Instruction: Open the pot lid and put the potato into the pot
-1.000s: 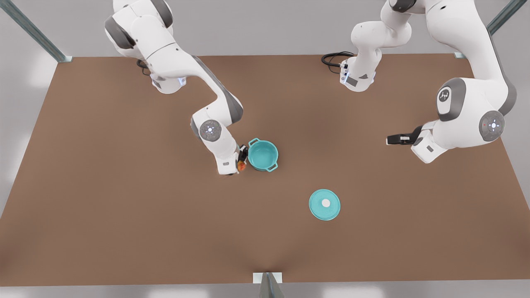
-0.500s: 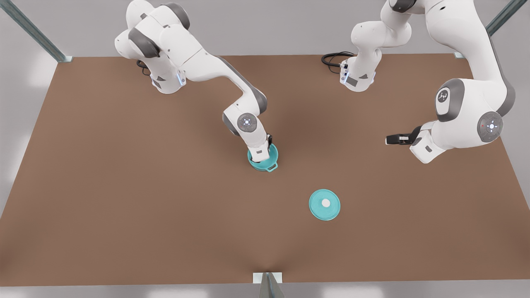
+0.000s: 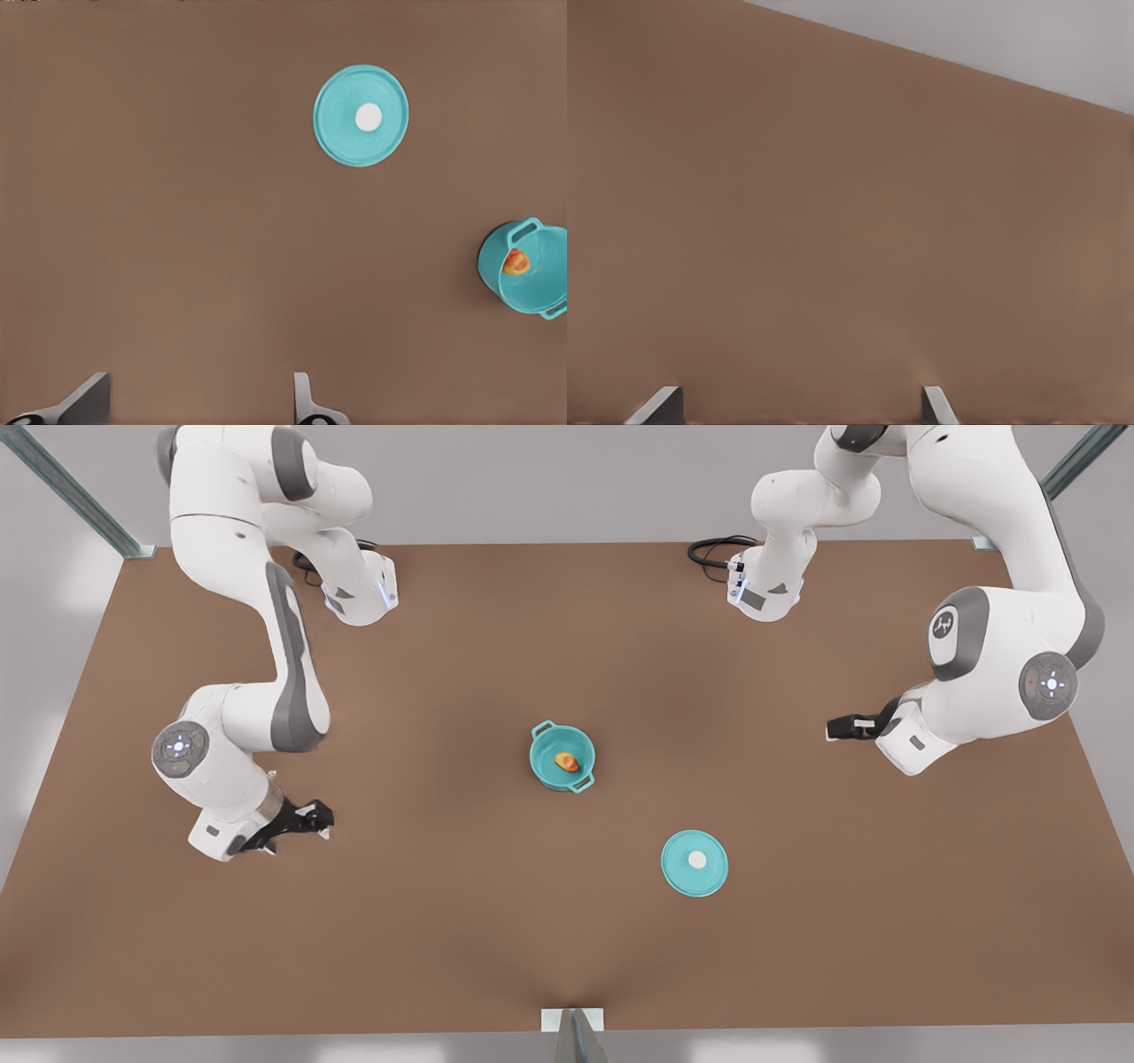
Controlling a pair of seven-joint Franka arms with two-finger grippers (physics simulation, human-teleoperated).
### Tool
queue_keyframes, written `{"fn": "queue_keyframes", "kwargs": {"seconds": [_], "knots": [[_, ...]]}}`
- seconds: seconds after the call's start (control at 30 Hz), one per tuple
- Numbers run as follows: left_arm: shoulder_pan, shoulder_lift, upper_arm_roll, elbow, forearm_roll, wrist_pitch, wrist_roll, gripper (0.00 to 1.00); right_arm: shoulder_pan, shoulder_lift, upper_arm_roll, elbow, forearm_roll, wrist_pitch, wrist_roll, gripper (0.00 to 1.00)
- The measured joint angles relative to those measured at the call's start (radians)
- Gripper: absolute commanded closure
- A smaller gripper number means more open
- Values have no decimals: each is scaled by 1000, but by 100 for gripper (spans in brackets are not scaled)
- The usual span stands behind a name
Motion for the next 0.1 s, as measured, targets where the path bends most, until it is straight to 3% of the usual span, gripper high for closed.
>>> {"fn": "queue_keyframes", "kwargs": {"seconds": [0.1], "knots": [[0, 1, 0, 0, 1, 4, 0, 0, -5, -5, -18, 5, -2, -77, -11, 0]]}}
